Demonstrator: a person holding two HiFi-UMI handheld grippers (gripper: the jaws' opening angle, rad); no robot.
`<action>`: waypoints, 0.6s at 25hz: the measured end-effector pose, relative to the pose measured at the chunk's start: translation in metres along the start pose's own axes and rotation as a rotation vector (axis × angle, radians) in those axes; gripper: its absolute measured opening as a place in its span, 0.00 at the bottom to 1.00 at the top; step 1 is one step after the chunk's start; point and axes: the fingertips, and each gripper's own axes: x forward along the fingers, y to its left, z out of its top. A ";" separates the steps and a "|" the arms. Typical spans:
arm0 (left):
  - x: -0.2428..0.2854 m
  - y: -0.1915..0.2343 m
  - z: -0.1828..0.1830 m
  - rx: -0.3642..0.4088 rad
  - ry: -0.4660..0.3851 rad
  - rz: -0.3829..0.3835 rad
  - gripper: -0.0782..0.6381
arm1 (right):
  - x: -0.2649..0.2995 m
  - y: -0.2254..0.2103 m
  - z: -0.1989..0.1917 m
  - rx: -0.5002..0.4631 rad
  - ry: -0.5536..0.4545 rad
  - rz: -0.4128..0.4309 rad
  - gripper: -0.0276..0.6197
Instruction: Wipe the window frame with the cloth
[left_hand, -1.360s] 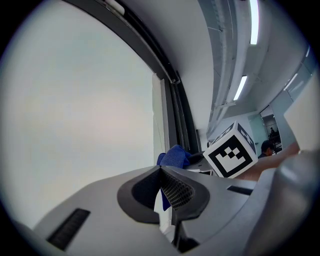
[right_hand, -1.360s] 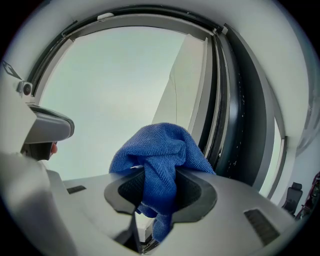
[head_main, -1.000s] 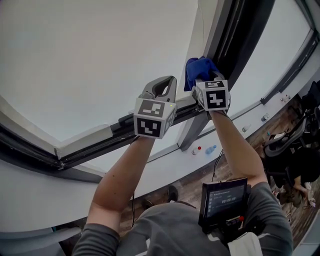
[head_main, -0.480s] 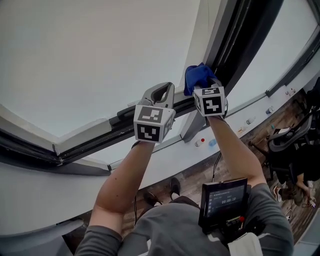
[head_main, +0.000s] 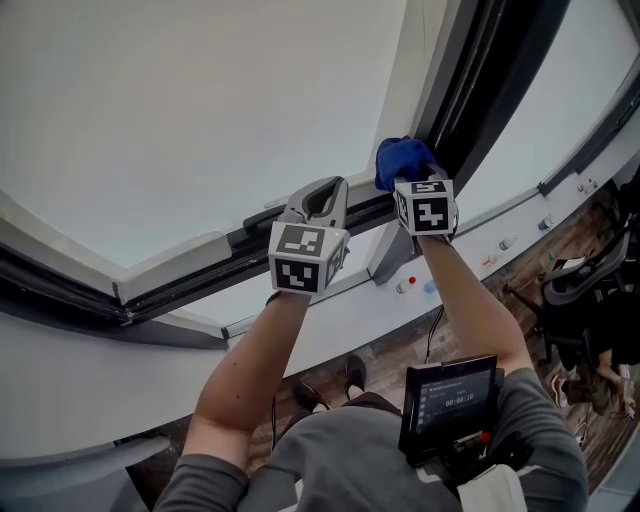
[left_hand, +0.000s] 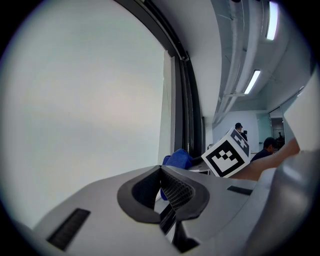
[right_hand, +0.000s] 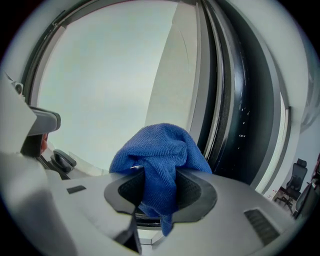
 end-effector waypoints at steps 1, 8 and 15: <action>-0.004 0.001 0.003 -0.001 -0.005 0.002 0.12 | -0.006 0.001 0.006 0.004 -0.014 0.000 0.27; -0.035 0.000 0.017 -0.009 -0.033 0.012 0.12 | -0.064 0.019 0.035 0.034 -0.094 0.022 0.27; -0.063 -0.004 0.010 -0.021 -0.028 0.001 0.12 | -0.085 0.035 0.011 0.086 -0.049 0.027 0.27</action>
